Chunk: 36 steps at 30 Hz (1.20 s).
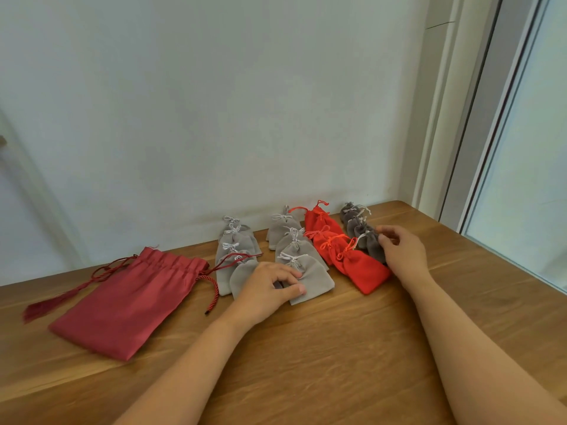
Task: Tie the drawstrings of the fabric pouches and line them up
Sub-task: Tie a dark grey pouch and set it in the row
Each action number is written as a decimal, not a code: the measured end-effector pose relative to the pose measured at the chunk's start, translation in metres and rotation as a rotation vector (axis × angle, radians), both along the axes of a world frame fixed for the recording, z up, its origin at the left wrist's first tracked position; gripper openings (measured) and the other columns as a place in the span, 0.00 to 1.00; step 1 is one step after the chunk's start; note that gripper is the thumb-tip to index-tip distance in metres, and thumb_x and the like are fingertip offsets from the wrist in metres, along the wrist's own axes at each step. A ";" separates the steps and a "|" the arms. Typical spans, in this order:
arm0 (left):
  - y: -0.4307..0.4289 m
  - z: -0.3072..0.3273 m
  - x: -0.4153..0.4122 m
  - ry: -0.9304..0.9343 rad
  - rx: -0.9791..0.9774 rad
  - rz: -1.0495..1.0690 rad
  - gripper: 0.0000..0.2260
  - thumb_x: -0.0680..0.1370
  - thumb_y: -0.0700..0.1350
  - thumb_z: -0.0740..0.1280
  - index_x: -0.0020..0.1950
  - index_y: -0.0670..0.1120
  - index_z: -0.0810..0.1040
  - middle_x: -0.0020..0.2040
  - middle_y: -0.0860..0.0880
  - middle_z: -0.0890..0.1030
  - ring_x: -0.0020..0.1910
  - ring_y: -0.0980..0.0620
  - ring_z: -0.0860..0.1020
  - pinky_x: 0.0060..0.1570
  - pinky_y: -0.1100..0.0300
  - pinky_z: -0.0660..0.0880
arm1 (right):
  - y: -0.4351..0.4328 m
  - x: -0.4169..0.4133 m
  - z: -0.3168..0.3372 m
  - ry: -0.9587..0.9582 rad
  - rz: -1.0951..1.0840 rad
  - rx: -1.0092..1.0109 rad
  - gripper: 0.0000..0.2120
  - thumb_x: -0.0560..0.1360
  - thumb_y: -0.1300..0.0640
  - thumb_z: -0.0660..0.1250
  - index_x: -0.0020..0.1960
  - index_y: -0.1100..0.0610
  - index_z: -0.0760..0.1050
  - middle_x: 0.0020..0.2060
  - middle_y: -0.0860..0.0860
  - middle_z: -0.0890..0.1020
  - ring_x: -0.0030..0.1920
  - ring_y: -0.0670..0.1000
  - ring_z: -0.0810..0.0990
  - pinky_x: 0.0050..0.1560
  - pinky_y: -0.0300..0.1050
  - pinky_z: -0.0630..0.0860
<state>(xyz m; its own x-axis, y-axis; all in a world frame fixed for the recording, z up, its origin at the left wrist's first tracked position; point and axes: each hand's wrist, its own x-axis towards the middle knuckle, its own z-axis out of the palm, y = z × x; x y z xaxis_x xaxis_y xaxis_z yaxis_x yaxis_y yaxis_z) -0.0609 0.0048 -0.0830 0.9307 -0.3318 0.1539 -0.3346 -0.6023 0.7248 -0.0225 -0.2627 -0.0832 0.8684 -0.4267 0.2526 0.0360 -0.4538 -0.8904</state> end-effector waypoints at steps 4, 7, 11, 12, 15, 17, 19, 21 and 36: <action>0.001 0.000 -0.001 -0.007 -0.004 0.009 0.03 0.71 0.48 0.75 0.40 0.55 0.83 0.52 0.63 0.79 0.57 0.63 0.69 0.48 0.76 0.64 | 0.001 0.002 -0.004 -0.014 0.024 -0.146 0.12 0.77 0.58 0.67 0.59 0.56 0.79 0.55 0.53 0.82 0.56 0.53 0.78 0.54 0.42 0.69; 0.001 -0.001 0.000 -0.017 -0.009 0.030 0.05 0.70 0.48 0.76 0.39 0.58 0.82 0.52 0.64 0.78 0.58 0.62 0.69 0.53 0.71 0.63 | 0.001 0.003 -0.007 0.002 0.024 -0.182 0.11 0.75 0.64 0.67 0.57 0.56 0.80 0.54 0.52 0.83 0.54 0.52 0.79 0.51 0.38 0.67; 0.003 0.001 0.000 -0.029 0.001 0.038 0.07 0.70 0.48 0.76 0.38 0.59 0.81 0.52 0.66 0.78 0.59 0.63 0.69 0.54 0.71 0.63 | 0.002 0.011 -0.006 0.055 0.012 -0.283 0.10 0.75 0.66 0.67 0.55 0.59 0.80 0.53 0.55 0.82 0.56 0.55 0.78 0.49 0.39 0.66; 0.005 0.002 0.000 -0.022 0.013 0.024 0.07 0.71 0.48 0.75 0.39 0.59 0.81 0.52 0.66 0.77 0.59 0.63 0.69 0.54 0.71 0.63 | 0.002 0.014 -0.005 0.054 0.013 -0.300 0.10 0.75 0.66 0.67 0.55 0.60 0.80 0.53 0.57 0.82 0.56 0.56 0.79 0.50 0.40 0.67; 0.010 0.005 0.002 0.015 0.037 -0.009 0.06 0.71 0.48 0.75 0.39 0.59 0.82 0.53 0.66 0.77 0.59 0.64 0.69 0.55 0.68 0.64 | 0.000 0.024 -0.003 0.048 -0.006 -0.338 0.09 0.75 0.66 0.67 0.55 0.62 0.79 0.53 0.59 0.82 0.54 0.59 0.79 0.51 0.44 0.70; 0.013 0.007 0.002 0.027 0.033 0.001 0.06 0.71 0.49 0.75 0.39 0.60 0.81 0.53 0.66 0.78 0.59 0.64 0.69 0.55 0.68 0.65 | 0.000 0.029 -0.002 0.059 -0.014 -0.361 0.09 0.75 0.66 0.66 0.55 0.63 0.78 0.53 0.60 0.82 0.54 0.60 0.78 0.49 0.43 0.68; 0.013 0.007 0.002 0.033 0.027 0.010 0.05 0.71 0.49 0.75 0.39 0.60 0.82 0.53 0.66 0.78 0.59 0.64 0.69 0.55 0.68 0.64 | 0.000 0.033 -0.001 0.072 -0.018 -0.366 0.10 0.75 0.65 0.66 0.56 0.63 0.78 0.54 0.60 0.81 0.55 0.60 0.78 0.50 0.44 0.68; 0.013 0.007 0.001 0.034 0.021 0.012 0.05 0.71 0.49 0.75 0.39 0.60 0.82 0.53 0.66 0.77 0.59 0.64 0.69 0.54 0.68 0.64 | -0.002 0.037 -0.001 0.081 -0.020 -0.366 0.09 0.76 0.64 0.67 0.55 0.63 0.78 0.54 0.60 0.81 0.55 0.60 0.78 0.52 0.46 0.70; 0.020 0.016 -0.003 -0.226 0.485 0.633 0.33 0.78 0.62 0.59 0.77 0.48 0.53 0.78 0.42 0.50 0.76 0.39 0.47 0.73 0.43 0.48 | 0.009 0.005 0.019 -0.065 0.124 -0.399 0.15 0.78 0.50 0.65 0.62 0.56 0.76 0.62 0.57 0.73 0.65 0.58 0.68 0.64 0.48 0.63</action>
